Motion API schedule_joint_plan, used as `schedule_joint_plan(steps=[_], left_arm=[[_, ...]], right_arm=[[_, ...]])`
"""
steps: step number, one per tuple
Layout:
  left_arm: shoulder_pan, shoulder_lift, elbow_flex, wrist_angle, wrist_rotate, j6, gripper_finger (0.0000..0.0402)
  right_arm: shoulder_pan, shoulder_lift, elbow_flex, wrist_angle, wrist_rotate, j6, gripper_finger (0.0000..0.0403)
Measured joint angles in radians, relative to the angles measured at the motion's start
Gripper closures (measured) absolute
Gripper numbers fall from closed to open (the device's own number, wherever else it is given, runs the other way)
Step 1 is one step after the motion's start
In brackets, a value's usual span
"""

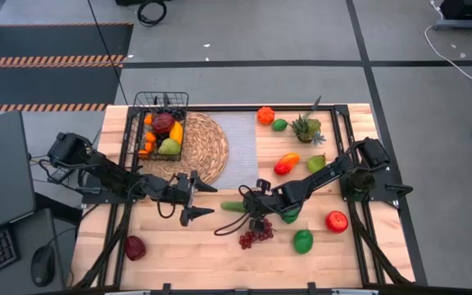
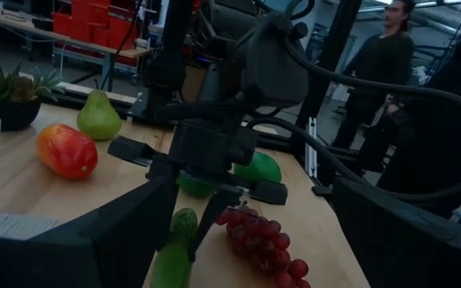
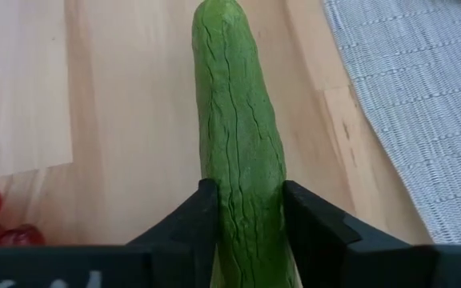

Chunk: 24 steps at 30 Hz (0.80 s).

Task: Build produce basket
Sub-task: Put the green cucumber into the wire basket

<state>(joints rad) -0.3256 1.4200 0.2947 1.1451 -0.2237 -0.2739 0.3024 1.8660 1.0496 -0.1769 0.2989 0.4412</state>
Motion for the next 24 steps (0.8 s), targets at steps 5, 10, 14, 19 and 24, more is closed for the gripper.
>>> schedule_joint_plan(steps=[5,10,14,19,24], left_arm=[[0.000,0.000,0.000,0.000,0.000,-0.003,0.0045],[0.000,0.000,0.000,0.000,0.000,-0.003,0.0045],[0.000,0.000,0.000,0.000,0.000,-0.003,0.0045],[-0.004,0.000,0.000,0.002,-0.005,-0.003,0.0045],[-0.004,0.000,0.000,0.006,-0.017,-0.004,0.0045]], right_arm=[[-0.011,0.000,0.000,0.003,0.014,-0.007,0.0270],[-0.035,-0.020,-0.001,0.013,0.017,-0.007,0.0271],[-0.062,-0.073,-0.001,0.019,0.048,-0.018,0.0271],[-0.121,-0.139,-0.001,0.020,0.089,-0.065,0.0272],[-0.222,-0.157,-0.001,0.058,0.086,-0.149,0.0272]])
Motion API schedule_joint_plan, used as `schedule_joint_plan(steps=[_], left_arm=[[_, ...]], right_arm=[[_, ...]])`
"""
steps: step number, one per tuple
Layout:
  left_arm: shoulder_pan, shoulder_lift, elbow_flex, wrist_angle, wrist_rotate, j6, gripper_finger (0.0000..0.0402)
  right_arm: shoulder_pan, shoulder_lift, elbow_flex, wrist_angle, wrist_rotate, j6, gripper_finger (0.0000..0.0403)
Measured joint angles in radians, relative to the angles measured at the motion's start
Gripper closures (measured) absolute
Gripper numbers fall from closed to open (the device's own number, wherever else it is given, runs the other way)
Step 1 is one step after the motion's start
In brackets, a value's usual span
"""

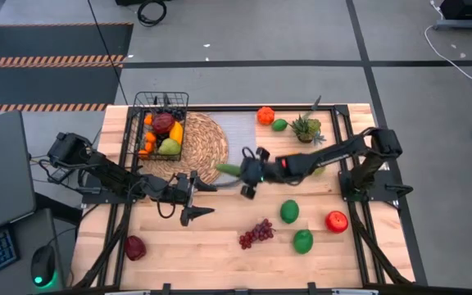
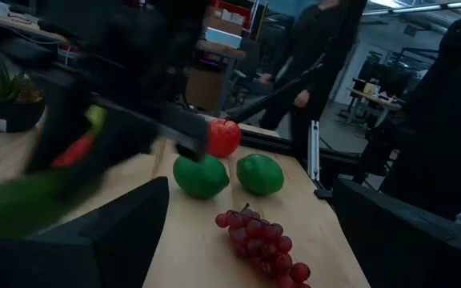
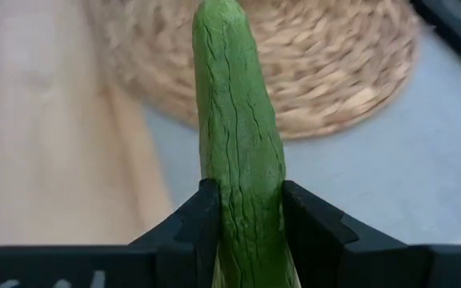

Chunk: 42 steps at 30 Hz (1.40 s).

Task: Build produce basket
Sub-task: Put the green cucumber into the wire basket

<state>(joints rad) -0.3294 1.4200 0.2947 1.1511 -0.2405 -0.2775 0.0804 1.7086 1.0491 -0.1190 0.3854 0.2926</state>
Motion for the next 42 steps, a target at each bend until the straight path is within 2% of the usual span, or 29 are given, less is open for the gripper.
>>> schedule_joint_plan(steps=[5,12,17,20,28,36,42], left_arm=[[0.000,0.000,0.000,0.000,-0.001,0.000,0.0045],[0.000,0.000,0.000,0.000,-0.002,0.000,0.0045],[0.000,0.000,0.000,-0.002,-0.002,0.001,0.0045],[0.000,0.000,0.000,-0.002,-0.002,0.009,0.0045],[0.000,0.000,-0.001,-0.024,-0.002,0.012,0.0045],[0.000,0.000,-0.001,-0.035,-0.002,0.012,0.0045],[0.000,0.000,-0.001,-0.037,-0.002,0.001,0.0045]], right_arm=[[-0.103,-0.001,0.000,0.094,-0.065,-0.088,0.0272],[-0.229,-0.001,0.000,0.311,-0.181,-0.165,0.0272],[-0.282,-0.001,0.001,0.456,-0.252,-0.174,0.0272],[-0.294,0.018,0.048,0.443,-0.269,-0.198,0.0272],[-0.299,0.217,0.375,0.297,-0.309,-0.309,0.0272],[-0.351,0.450,0.769,0.153,-0.439,-0.342,0.0272],[-0.371,0.588,0.978,0.093,-0.509,-0.339,0.0272]])
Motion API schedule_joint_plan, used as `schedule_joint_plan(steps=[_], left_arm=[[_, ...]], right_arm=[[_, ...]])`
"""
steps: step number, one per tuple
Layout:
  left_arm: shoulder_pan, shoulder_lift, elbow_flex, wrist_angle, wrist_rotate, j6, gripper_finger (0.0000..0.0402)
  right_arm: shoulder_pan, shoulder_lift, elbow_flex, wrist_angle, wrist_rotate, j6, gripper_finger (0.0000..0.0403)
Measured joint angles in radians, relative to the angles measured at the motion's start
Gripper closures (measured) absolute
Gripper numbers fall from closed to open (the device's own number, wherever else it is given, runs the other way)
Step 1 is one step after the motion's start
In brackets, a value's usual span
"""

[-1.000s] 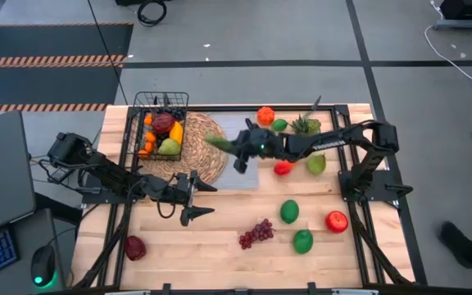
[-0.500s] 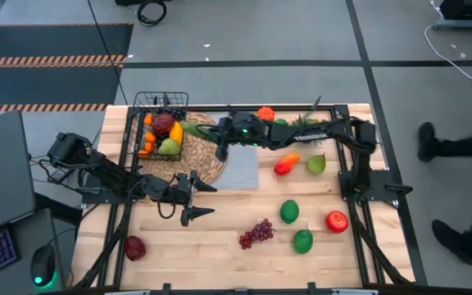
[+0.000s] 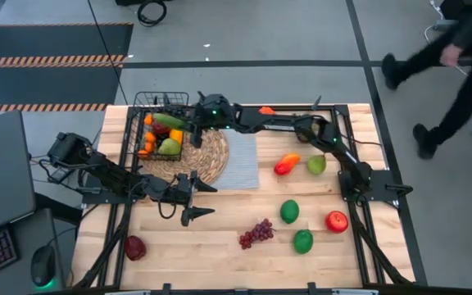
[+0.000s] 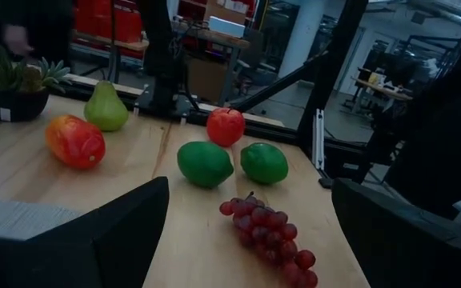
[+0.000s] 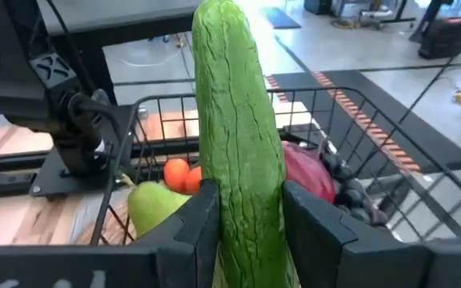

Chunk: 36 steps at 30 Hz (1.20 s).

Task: Build produce basket
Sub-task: Put the green cucumber into the wire basket, then put the red grapes into the wire basket

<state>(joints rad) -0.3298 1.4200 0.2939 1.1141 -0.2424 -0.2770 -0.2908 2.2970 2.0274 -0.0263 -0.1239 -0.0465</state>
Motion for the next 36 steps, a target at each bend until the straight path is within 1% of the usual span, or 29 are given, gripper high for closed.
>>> schedule_joint_plan(steps=[4,9,16,19,23,33,36], left_arm=[[0.000,0.000,0.000,-0.005,0.000,-0.026,0.0045],[-0.021,0.000,0.000,-0.005,-0.003,-0.034,0.0045],[-0.077,0.000,0.000,-0.006,-0.097,-0.028,0.0045],[-0.084,0.000,0.000,-0.006,-0.117,-0.027,0.0045],[-0.083,0.000,0.000,-0.006,-0.121,-0.026,0.0045],[-0.076,0.000,0.000,-0.005,-0.124,-0.015,0.0045],[-0.076,0.000,0.000,-0.005,-0.125,-0.015,0.0045]], right_arm=[[-0.001,0.057,0.073,0.004,-0.009,-0.009,0.0272],[-0.001,0.094,0.112,0.062,-0.019,-0.039,0.0272],[-0.001,0.093,0.113,0.126,-0.020,-0.060,0.0272],[-0.001,0.093,0.113,0.139,-0.020,-0.054,0.0269],[-0.001,0.093,0.113,0.138,-0.012,-0.037,0.0250],[0.001,0.093,0.113,0.138,-0.011,-0.044,0.0181],[0.006,0.093,0.113,0.139,0.008,-0.048,0.0162]])
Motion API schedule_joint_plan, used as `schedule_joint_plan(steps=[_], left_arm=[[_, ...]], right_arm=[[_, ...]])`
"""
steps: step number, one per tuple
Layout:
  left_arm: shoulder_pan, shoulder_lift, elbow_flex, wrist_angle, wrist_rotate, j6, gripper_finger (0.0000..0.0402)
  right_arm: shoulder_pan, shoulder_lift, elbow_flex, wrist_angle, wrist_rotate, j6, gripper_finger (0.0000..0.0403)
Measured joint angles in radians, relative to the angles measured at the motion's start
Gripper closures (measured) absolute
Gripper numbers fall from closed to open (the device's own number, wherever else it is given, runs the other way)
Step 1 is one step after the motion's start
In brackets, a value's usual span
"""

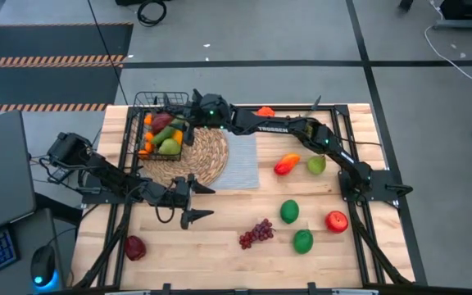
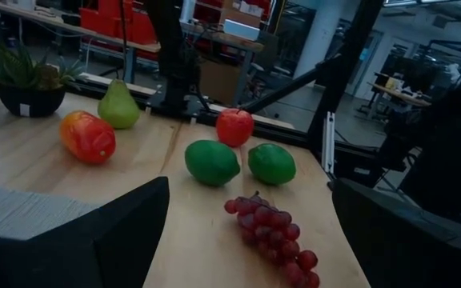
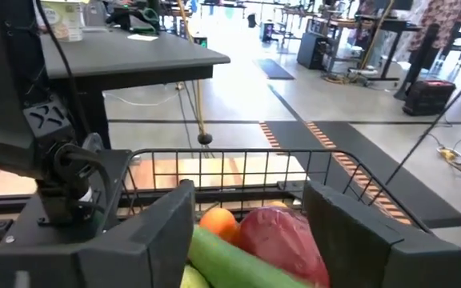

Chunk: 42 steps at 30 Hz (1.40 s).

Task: Build produce basket
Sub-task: Put the red grapes into the wire basket

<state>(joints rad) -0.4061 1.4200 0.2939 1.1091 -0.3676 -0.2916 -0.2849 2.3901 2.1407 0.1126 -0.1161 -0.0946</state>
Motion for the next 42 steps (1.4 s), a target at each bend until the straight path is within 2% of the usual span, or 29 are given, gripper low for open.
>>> schedule_joint_plan(steps=[5,9,15,26,31,37,42], left_arm=[[0.000,0.000,0.000,0.000,0.000,0.000,0.0045],[0.000,0.000,0.000,0.000,0.000,0.000,0.0045],[0.000,0.000,0.000,0.000,0.000,-0.001,0.0045],[0.000,0.000,0.000,0.000,-0.016,-0.002,0.0045],[0.000,0.000,0.000,0.000,-0.021,-0.011,0.0045],[-0.001,0.000,0.000,0.000,-0.021,-0.012,0.0045],[-0.001,0.000,0.000,0.000,-0.021,-0.012,0.0045]], right_arm=[[0.001,-0.005,0.000,-0.077,0.019,0.010,0.0143],[0.002,-0.043,-0.001,-0.249,0.022,0.003,0.0140],[0.002,-0.132,-0.001,-0.487,0.106,-0.034,0.0140],[-0.003,-0.246,-0.001,-1.020,0.117,-0.033,0.0140],[0.025,-0.267,-0.002,-1.181,0.127,-0.021,0.0140],[0.065,-0.329,-0.001,-1.345,0.126,0.074,0.0140],[0.164,-0.339,-0.001,-1.503,0.124,0.165,0.0140]])
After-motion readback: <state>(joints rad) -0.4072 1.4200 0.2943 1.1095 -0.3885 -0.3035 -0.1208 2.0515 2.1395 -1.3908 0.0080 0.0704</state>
